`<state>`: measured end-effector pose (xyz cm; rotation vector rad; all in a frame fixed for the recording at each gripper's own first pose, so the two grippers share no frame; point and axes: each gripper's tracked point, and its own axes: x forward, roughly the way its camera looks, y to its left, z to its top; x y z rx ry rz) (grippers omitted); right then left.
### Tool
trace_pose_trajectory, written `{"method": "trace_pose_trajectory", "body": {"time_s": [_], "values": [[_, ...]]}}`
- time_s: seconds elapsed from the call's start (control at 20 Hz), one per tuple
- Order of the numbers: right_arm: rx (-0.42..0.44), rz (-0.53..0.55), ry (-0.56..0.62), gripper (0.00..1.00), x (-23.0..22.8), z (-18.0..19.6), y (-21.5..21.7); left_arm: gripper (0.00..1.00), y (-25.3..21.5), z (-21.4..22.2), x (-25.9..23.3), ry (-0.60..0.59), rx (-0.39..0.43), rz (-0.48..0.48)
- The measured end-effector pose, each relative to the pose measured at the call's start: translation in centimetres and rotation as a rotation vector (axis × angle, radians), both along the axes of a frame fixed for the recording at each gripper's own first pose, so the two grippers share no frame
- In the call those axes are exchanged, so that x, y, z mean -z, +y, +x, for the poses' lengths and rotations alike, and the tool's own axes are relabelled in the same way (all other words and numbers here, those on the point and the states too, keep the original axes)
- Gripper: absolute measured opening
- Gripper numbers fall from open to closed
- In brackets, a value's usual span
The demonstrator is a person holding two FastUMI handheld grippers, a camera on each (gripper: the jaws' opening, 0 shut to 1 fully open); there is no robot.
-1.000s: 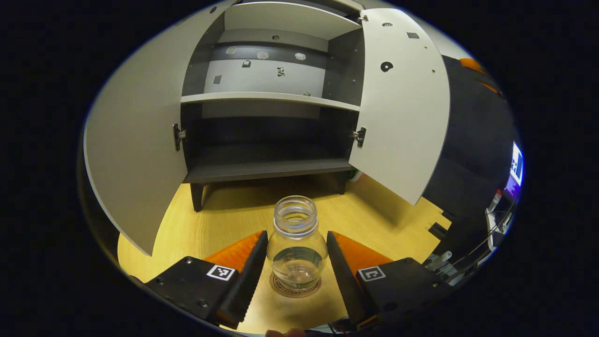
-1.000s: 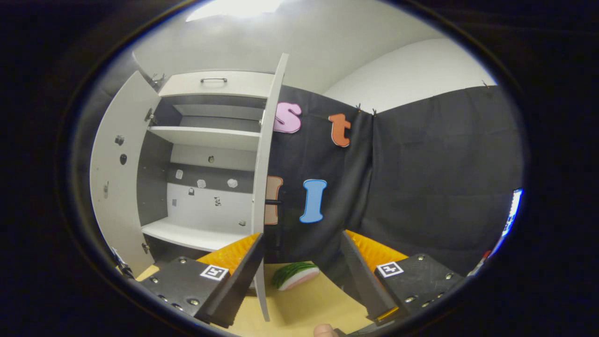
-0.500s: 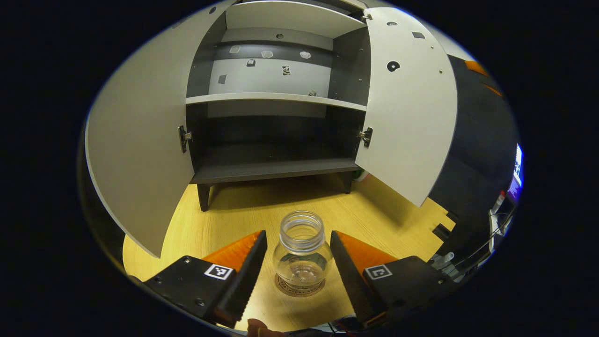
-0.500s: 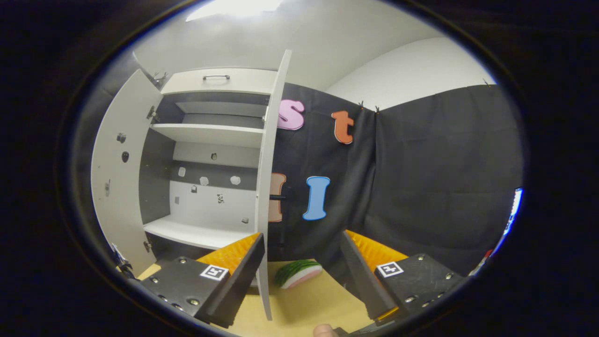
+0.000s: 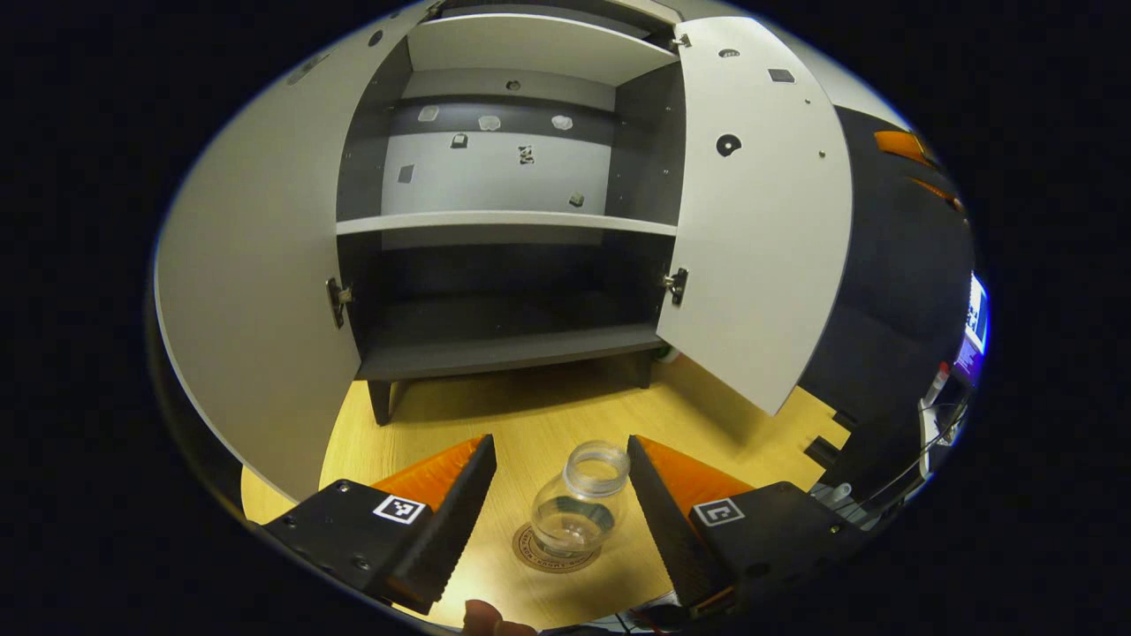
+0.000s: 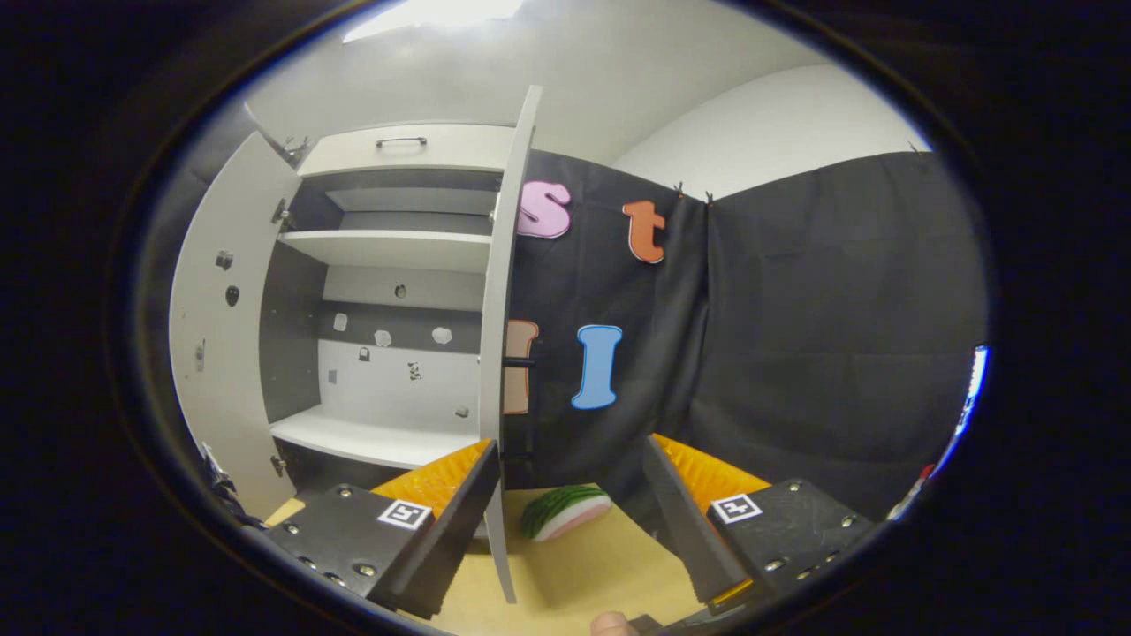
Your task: Grasp the bottle in the cabinet with the left hand and place it on the coaster, then close the right door with the right hand and the left door with the left hand.
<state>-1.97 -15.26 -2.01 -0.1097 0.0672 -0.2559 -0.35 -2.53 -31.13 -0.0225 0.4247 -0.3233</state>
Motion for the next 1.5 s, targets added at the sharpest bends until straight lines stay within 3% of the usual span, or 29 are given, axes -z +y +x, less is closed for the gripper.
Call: {"method": "trace_pose_trajectory", "body": {"time_s": [0.4, 0.7, 0.9, 1.15, 1.4, 1.5], "values": [[0.012, 0.015, 0.003, 1.0, 0.5, 0.3, -1.0, 0.94, -0.8, 0.5, -10.5, -0.19, -0.028, -0.037], [-0.022, 0.023, -0.007, 1.0, 0.1, 2.3, -1.2, 0.96, 0.2, 0.0, -19.3, -0.288, -0.111, -0.037], [-0.053, 0.029, -0.018, 1.0, -0.3, 4.3, -1.1, 0.99, 2.6, -0.7, -24.0, -0.351, -0.218, -0.025], [-0.084, 0.045, -0.018, 1.0, -0.2, 6.0, -0.9, 0.94, 5.7, -2.9, -27.6, -0.406, -0.326, 0.016], [-0.126, 0.072, -0.004, 0.95, 0.0, 6.4, -0.5, 0.96, 8.3, -4.6, -28.7, -0.426, -0.419, 0.001], [-0.146, 0.064, -0.005, 0.99, 0.0, 6.6, 0.1, 0.96, 9.1, -4.9, -29.0, -0.434, -0.442, -0.005]]}}
